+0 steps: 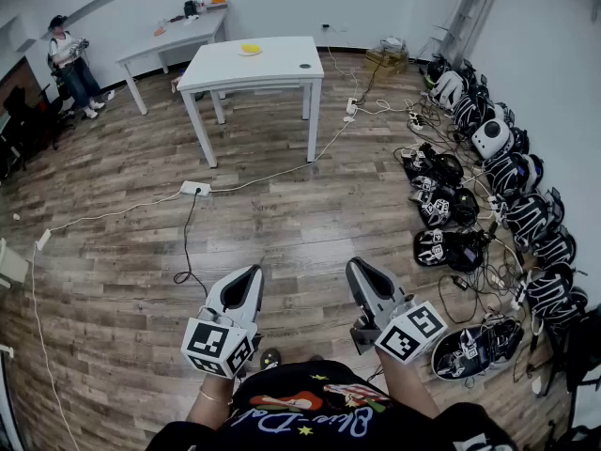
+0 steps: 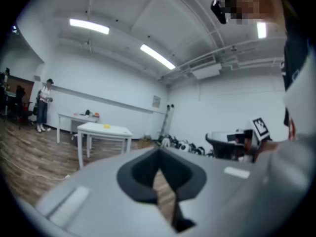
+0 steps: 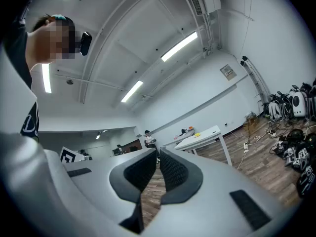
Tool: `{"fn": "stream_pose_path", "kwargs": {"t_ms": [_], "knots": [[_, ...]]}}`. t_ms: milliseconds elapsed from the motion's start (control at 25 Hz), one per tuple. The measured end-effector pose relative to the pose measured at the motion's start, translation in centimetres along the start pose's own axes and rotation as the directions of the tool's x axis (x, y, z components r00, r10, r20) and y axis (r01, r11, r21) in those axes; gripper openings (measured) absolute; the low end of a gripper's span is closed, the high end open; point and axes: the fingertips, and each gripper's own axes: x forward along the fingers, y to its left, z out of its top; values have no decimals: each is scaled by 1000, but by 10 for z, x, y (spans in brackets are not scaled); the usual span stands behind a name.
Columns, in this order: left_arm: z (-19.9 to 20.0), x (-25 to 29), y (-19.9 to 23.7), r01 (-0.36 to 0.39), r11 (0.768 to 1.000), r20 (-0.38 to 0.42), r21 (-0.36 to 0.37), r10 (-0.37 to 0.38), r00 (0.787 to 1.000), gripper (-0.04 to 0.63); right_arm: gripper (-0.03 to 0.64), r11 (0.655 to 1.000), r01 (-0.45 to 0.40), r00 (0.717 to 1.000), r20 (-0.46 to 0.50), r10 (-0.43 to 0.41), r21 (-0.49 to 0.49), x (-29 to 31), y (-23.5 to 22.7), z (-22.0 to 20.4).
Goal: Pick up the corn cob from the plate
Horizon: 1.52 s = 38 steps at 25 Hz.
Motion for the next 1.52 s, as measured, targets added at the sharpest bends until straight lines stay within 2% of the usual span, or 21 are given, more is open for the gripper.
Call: {"fn": "stream_pose_path", "kwargs": {"t_ms": [160, 400, 600, 840, 1000, 1120, 1280, 1520], "knots": [[0, 16, -17, -1, 1000, 4, 17, 1, 1000, -2, 31, 1000, -13, 1000, 9, 13, 2, -10, -17, 5], [-9, 16, -30, -30, 999, -21, 40, 30, 999, -2, 31, 1000, -2, 999, -38, 1, -21, -17, -37, -10], [-15, 25, -15, -84, 996, -51, 5, 84, 995, -2, 31, 1000, -6, 999, -34, 6, 7, -2, -50, -8], [-9, 80, 11, -53, 998, -40, 19, 54, 998, -2, 31, 1000, 18, 999, -48, -17, 8, 34, -86, -4], [1, 134, 50, -31, 999, -33, 21, 31, 999, -2, 31, 999, 7, 999, -42, -9, -41, 86, -115, 9], [19, 180, 91, -13, 999, -18, 50, 14, 1000, -2, 31, 995, -7, 1000, -23, 5, -103, 144, -134, 27], [41, 230, 151, -15, 997, 1, 72, 15, 1000, -2, 31, 996, -3, 1000, -17, 1, -85, 223, -163, 41], [71, 292, 236, -16, 995, 41, 96, 12, 999, -2, 31, 990, -11, 1000, -23, 8, -139, 329, -197, 61]]}}
